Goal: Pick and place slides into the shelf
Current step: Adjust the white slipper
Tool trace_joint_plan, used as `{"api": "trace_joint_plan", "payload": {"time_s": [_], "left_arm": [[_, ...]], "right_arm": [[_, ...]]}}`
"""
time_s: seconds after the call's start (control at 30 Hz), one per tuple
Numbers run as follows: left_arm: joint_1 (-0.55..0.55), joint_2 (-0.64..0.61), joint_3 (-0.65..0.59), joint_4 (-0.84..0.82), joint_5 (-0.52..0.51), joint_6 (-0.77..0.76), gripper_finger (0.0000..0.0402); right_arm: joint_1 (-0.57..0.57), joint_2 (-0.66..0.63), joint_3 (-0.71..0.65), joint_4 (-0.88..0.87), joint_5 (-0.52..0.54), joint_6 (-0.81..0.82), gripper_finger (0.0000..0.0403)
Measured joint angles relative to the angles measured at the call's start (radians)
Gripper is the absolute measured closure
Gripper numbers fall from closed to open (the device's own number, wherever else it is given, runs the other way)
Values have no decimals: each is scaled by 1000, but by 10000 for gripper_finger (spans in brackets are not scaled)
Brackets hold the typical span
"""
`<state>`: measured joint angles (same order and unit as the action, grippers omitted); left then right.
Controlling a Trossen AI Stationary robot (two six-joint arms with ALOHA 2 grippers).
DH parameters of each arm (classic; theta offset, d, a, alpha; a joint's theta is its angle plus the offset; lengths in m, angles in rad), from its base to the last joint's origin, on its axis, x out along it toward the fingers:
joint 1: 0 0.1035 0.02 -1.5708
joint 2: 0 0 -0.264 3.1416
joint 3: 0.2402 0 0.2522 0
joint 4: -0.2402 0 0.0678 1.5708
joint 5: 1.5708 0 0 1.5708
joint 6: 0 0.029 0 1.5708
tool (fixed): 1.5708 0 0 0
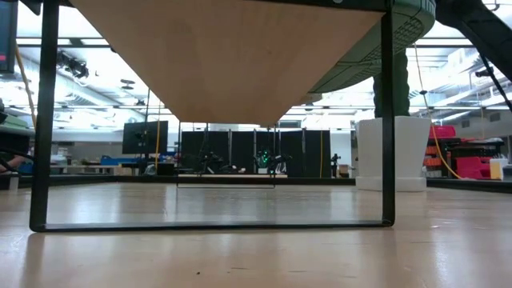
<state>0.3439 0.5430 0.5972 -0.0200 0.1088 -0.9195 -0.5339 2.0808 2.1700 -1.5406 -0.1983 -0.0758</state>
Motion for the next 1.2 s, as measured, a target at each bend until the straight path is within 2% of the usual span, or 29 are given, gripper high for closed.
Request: {"api": "trace_joint_plan", "payload": {"time_s": [0.3,0.77,1.07,1.2], "left_arm": [[0,0,0,0,0,-1,108],[0,0,0,-10,0,-3,108],[0,0,0,-14,-1,0,108],[0,0,0,-15,-2,1,108]], "right_arm": [[2,2,23,-16,54,10,388],[1,3,158,-34,96,16,388],[12,2,130,-31,73,20,388],[23,2,94,-25,22,24,388]]}}
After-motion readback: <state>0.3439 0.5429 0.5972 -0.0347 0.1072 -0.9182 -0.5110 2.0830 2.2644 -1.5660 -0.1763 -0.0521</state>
